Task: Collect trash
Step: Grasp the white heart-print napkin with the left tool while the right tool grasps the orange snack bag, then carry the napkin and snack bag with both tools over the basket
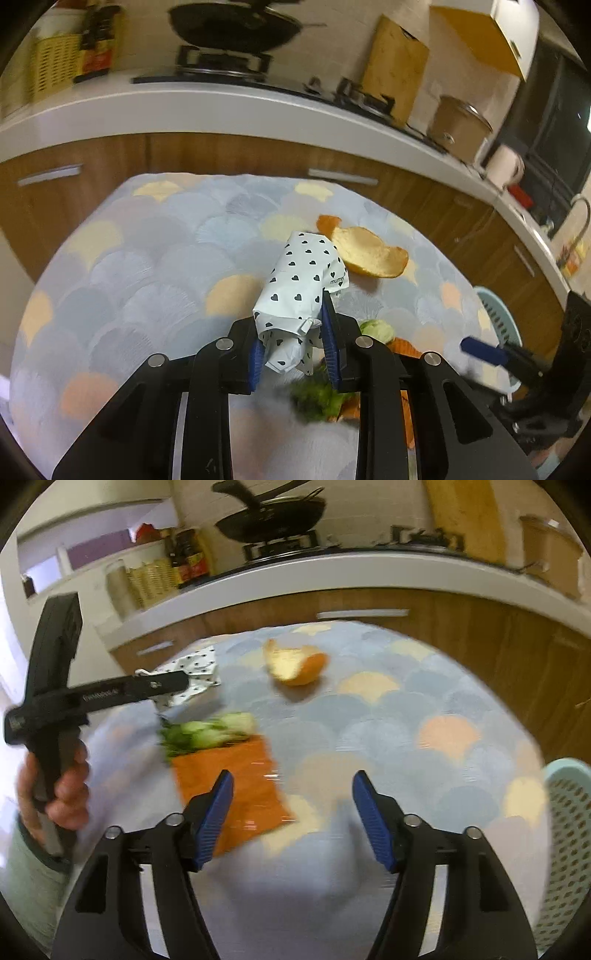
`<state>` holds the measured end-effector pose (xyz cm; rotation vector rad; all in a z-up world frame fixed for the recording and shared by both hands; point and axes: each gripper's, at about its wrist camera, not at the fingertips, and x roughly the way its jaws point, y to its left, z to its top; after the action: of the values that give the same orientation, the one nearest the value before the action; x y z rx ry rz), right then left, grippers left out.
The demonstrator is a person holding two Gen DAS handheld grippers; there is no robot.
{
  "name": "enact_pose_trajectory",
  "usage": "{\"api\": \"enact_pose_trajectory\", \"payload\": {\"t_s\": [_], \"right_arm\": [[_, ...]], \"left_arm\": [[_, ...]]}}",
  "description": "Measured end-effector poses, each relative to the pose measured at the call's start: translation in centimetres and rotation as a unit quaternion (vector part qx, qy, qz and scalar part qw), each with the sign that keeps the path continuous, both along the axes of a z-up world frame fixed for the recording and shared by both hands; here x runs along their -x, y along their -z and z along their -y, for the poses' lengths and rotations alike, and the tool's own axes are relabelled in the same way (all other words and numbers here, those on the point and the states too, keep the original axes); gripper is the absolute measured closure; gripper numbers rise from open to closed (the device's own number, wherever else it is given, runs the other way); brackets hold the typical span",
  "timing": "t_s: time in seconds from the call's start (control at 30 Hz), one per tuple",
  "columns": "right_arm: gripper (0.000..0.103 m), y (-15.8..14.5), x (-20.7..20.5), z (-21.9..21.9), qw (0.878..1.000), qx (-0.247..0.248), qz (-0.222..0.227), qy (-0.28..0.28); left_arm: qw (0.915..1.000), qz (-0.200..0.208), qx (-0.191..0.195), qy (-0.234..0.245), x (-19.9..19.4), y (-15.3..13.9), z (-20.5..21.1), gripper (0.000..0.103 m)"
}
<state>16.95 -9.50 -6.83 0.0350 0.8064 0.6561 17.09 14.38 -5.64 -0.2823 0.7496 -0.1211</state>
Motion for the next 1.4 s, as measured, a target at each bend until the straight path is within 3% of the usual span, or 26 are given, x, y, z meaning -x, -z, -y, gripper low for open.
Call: {"api": "enact_pose_trajectory", "payload": {"t_s": [0.23,0.3,0.43,0.57,0.63,0.73,0.8,0.93,1.17,1.4], "right_arm": [[0.022,-0.1,0.5,-4.7,1.000,0.021,-0.011,-0.019],[0.020,0.4,0.9,-5.8,0.999,0.040,-0.007,-0.013],[0.017,1.9,0.6,-7.5,0.995,0.102,-0.010,0.022],[0.017,2.1,-0.2,-6.8,0.996,0.084,-0.024,0.025],[0.024,2.1,-0.1,-7.0,0.996,0.090,-0.017,0.022],[0.063,2.0,0.6,-7.8,0.992,0.124,0.011,0.020],[0.068,1.8,0.8,-7.4,0.993,0.117,0.010,0.014],[0.071,0.9,1.5,-5.8,0.997,0.077,-0.002,0.006],[0.071,-2.9,4.3,-3.0,0.997,0.063,0.052,0.010],[0.071,-5.6,4.8,1.2,0.995,0.036,0.079,0.045]], "left_arm": [[0.9982,0.013,0.015,-0.056,2.8,1.0,-2.3,0.078],[0.9983,0.000,0.015,-0.057,2.6,1.9,-2.5,0.078],[0.9988,0.015,-0.017,-0.044,2.9,1.5,-1.3,0.077],[0.9987,0.018,-0.019,-0.045,3.1,1.5,-1.2,0.077],[0.9987,0.015,-0.003,-0.049,3.0,1.5,-1.8,0.077],[0.9985,0.014,0.007,-0.052,3.2,1.7,-2.1,0.077],[0.9985,0.016,0.006,-0.052,3.3,1.7,-1.9,0.077],[0.9985,0.016,0.009,-0.051,3.3,1.6,-2.0,0.077],[0.9988,0.027,0.014,-0.039,4.3,0.6,-0.9,0.077],[0.9985,0.053,0.015,0.000,5.9,-2.0,2.9,0.077]]}}
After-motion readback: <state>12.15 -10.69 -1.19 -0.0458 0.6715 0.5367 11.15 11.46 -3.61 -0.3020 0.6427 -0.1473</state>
